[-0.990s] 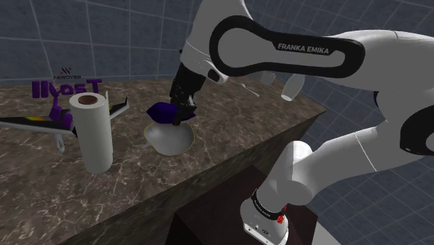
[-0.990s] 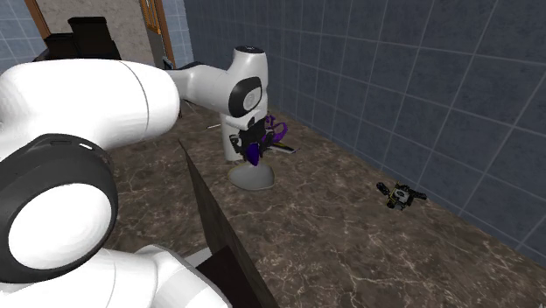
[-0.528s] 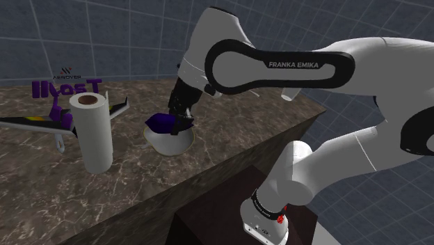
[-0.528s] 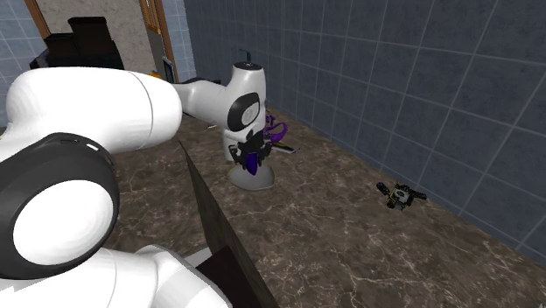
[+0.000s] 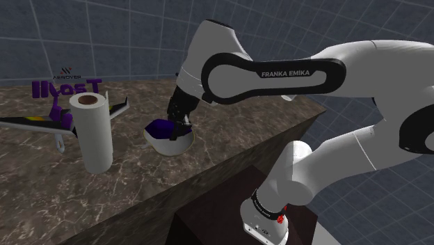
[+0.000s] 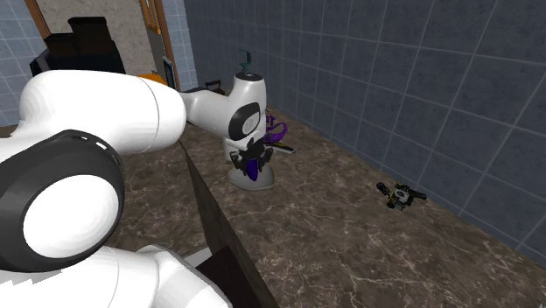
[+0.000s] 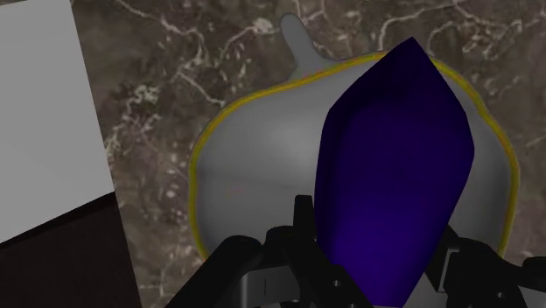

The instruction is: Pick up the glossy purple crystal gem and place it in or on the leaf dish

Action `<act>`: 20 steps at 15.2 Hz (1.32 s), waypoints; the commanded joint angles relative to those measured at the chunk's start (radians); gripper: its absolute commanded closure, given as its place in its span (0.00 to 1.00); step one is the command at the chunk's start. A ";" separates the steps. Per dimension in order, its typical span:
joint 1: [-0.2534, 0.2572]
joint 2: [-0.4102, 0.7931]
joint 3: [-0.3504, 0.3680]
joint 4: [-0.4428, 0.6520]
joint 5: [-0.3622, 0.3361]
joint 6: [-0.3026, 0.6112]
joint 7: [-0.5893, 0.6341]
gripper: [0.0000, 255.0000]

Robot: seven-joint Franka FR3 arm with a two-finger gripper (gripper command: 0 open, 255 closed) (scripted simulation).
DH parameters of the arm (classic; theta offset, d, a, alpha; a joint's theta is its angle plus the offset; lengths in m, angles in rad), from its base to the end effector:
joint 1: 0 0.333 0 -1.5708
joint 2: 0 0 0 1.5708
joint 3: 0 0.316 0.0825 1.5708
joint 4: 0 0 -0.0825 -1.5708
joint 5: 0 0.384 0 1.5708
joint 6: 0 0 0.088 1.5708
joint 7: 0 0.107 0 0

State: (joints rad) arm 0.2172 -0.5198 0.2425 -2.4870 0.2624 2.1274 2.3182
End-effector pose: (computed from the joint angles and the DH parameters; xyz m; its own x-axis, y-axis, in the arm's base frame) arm 0.3582 0.1957 0.4783 -0.4090 -0.8930 -0.1879 -0.9069 0.4205 -0.0246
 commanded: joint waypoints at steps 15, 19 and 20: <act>-0.007 -0.049 -0.026 0.087 -0.016 -0.137 0.003 0.00; -0.007 -0.049 -0.026 0.087 -0.016 -0.137 0.003 0.00; -0.007 -0.049 -0.026 0.087 -0.016 -0.137 0.003 0.00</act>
State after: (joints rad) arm 0.2103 -0.5687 0.2168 -2.4007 0.2460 1.9912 2.3215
